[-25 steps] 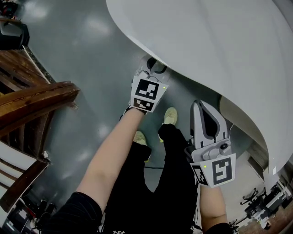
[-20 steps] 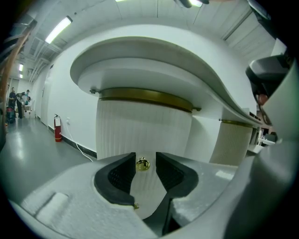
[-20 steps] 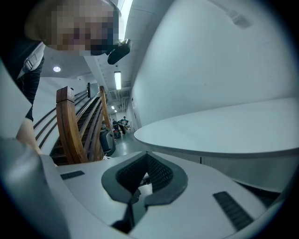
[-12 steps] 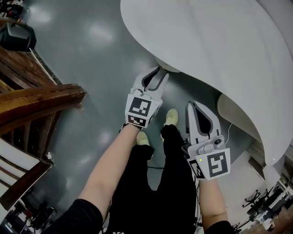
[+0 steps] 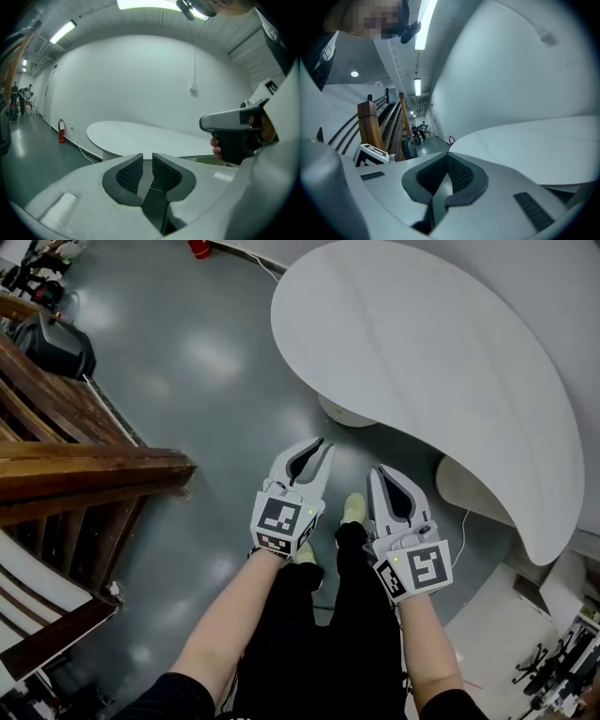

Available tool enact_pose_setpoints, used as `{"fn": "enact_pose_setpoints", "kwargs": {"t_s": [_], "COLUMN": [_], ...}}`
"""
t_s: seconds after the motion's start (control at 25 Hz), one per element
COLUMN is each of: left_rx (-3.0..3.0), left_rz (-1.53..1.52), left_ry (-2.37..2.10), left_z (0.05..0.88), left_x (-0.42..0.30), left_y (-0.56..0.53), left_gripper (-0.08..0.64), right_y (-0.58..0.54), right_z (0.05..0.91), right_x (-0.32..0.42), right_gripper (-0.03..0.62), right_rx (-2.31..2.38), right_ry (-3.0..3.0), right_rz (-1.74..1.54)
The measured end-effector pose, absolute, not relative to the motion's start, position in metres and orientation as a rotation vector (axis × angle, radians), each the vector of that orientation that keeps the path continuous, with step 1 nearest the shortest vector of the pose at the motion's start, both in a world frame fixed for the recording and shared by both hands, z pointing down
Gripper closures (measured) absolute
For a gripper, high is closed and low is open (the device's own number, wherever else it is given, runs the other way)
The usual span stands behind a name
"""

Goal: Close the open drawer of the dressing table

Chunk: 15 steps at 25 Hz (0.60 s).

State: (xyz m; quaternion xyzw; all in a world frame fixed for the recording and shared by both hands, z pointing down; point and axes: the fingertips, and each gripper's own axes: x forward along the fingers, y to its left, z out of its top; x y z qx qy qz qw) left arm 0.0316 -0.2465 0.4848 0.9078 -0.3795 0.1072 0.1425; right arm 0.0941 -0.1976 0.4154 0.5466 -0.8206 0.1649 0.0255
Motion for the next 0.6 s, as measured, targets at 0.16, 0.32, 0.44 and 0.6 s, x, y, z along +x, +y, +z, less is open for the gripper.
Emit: {"fn": "enact_pose_setpoints", "kwargs": {"t_s": [0.16,0.32,0.44,0.6], "left_rx": [2.665,2.68,2.689,2.713], "left_rz": [0.284,0.237,0.208,0.184], "left_ry": [-1.071,-1.067,-1.055,-1.019], "left_z": [0.433,0.382,0.349,0.312], "left_x": [0.028,0.019,0.015,0.016], "left_y": [-0.23,-0.214,-0.202,-0.186], "left_gripper": [0.524,0.538,0.543,0.549], "right_y": [-0.193,-0.18,-0.171,-0.163], "right_z": [0.386,0.358,0.333,0.301], "right_x": [0.086,0.079,0.074,0.068], "right_gripper": [0.578,0.578,0.578,0.578], "right_rx": [1.704,1.718,1.722,1.725], "right_ry": [-2.549,-2.541,-2.549,-2.567], "right_rz": [0.486,0.49,0.472,0.413]}}
